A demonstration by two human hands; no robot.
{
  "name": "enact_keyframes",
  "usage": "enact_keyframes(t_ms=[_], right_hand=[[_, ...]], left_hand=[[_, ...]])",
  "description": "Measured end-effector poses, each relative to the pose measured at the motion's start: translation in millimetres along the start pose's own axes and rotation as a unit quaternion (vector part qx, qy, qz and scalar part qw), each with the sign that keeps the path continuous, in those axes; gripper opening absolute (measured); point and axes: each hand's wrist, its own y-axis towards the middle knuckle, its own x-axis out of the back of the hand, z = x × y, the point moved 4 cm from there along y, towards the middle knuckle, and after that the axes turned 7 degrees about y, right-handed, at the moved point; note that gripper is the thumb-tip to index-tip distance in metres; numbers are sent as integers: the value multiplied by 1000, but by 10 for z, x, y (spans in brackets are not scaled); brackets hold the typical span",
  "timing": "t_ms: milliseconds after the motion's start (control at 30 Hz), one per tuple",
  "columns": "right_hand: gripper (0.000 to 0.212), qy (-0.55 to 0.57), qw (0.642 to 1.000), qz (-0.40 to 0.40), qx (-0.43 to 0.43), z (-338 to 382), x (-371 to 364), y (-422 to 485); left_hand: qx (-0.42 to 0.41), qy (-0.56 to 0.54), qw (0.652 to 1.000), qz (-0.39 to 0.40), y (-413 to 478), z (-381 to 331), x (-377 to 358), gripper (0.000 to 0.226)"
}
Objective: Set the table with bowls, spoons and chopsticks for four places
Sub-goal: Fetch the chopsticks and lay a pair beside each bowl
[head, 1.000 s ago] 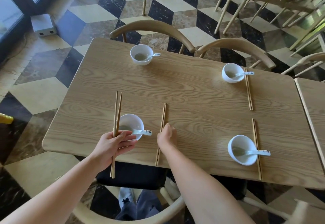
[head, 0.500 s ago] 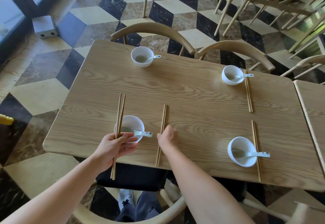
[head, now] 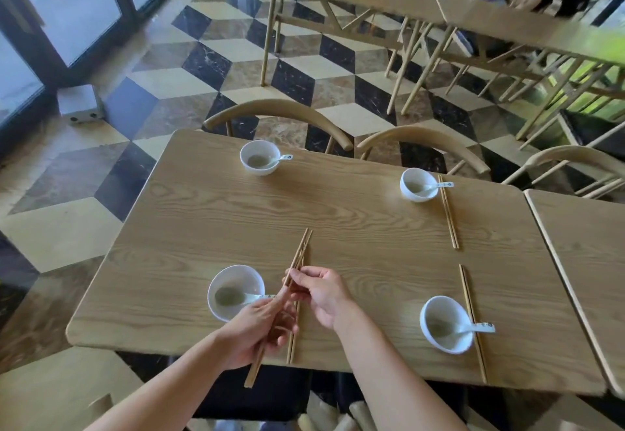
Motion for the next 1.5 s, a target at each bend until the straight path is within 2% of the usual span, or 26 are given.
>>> enact_keyframes(t_ms=[100, 233, 433, 567, 633, 667, 700, 767, 800, 833, 867, 967, 1033, 1200, 1300, 1433, 1500], right_hand=[[11, -15, 1000, -4, 20, 73, 32, 16], [19, -27, 999, 3, 20, 124, 18, 4], [11, -49, 999, 7, 22, 229, 54, 52], [15, -72, 997, 22, 8, 379, 51, 141], [14, -83, 996, 16, 8, 574, 60, 257], [13, -86, 996, 4, 15, 713, 70, 374], [12, -88, 996, -11, 26, 871, 82, 514], [9, -98, 993, -42, 47, 1202, 91, 842], [9, -109, 991, -56, 53, 1354, 97, 1030], [12, -122, 989, -67, 57, 1478, 102, 1230], [16, -138, 986, -77, 60, 1581, 110, 1443], [19, -189, 973, -112, 64, 1753, 136, 2088], [23, -229, 960, -141, 71, 1782, 171, 2472], [26, -320, 922, -203, 83, 1750, 255, 2995], [32, -367, 899, -225, 81, 1671, 220, 3061], [42, -456, 844, -268, 95, 1506, 168, 3002], [45, -500, 822, -253, 101, 1405, 74, 2862]], left_hand=[[-22, 4, 999, -31, -6, -12, 20, 35], [-25, 32, 998, -47, -7, -46, 37, 39], [1, 50, 998, -23, 55, -173, 26, 42], [-1, 100, 994, -39, 185, -376, -23, 41], [-18, 158, 986, -59, 310, -546, 17, 48], [-44, 221, 971, -82, 422, -659, 95, 52], [-79, 314, 939, -119, 545, -792, 214, 52], [-142, 485, 831, -233, 771, -1083, 534, 41], [-169, 521, 785, -290, 885, -1216, 718, 41], [-178, 535, 757, -330, 1012, -1301, 919, 46], [-159, 547, 738, -362, 1146, -1348, 1134, 54], [-13, 616, 673, -409, 1529, -1242, 1775, 76], [46, 616, 665, -419, 1719, -1031, 2036, 84], [0, 589, 630, -506, 1897, -802, 2095, 86], [-6, 578, 629, -520, 1880, -799, 2114, 84], [-9, 571, 629, -527, 1876, -816, 2097, 84], [-9, 568, 631, -529, 1858, -829, 2083, 83]])
